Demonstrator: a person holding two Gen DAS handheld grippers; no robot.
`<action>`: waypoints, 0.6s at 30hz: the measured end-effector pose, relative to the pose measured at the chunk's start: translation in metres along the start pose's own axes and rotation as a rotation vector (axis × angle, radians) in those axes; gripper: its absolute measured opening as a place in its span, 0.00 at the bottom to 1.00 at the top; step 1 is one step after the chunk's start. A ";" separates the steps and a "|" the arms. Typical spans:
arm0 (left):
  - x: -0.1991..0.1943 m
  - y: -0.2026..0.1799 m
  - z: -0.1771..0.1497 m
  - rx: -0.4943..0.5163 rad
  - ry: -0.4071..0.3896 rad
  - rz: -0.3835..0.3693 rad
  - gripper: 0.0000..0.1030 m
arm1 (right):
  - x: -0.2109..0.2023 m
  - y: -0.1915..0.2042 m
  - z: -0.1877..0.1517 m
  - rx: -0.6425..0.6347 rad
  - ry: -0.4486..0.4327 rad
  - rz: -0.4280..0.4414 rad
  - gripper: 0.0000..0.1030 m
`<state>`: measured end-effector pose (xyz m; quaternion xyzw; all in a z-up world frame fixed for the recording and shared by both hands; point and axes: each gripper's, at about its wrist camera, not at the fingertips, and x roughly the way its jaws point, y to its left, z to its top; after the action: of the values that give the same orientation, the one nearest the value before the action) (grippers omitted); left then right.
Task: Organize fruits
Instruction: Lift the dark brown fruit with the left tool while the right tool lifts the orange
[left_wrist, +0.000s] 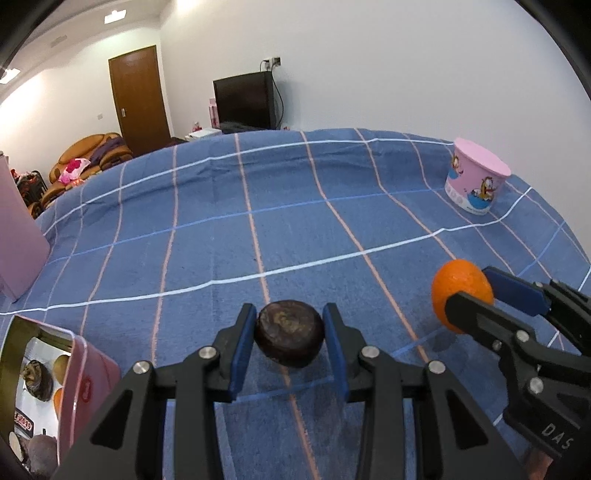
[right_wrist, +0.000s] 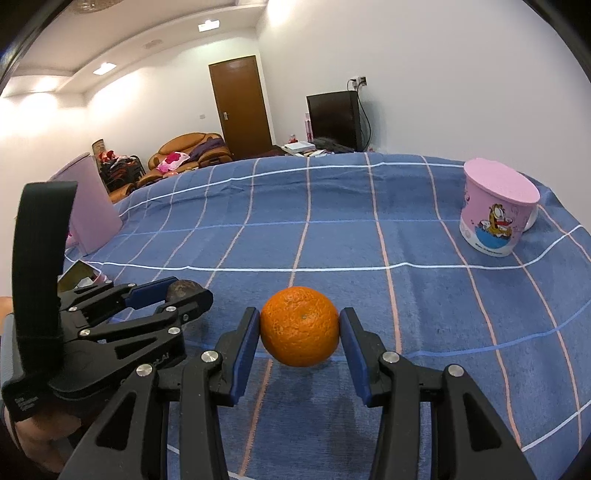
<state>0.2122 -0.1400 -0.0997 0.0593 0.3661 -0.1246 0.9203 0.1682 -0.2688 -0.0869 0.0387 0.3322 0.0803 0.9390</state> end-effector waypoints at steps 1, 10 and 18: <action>-0.002 0.000 0.000 0.000 -0.008 0.003 0.38 | -0.001 0.001 0.000 -0.006 -0.004 -0.002 0.45; -0.018 -0.003 -0.003 0.014 -0.082 0.033 0.38 | -0.015 0.010 -0.005 -0.038 -0.059 -0.008 0.45; -0.030 -0.005 -0.005 0.017 -0.136 0.052 0.38 | -0.025 0.014 -0.005 -0.058 -0.101 -0.014 0.45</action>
<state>0.1865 -0.1379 -0.0829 0.0679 0.2999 -0.1077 0.9454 0.1442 -0.2591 -0.0733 0.0131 0.2819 0.0814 0.9559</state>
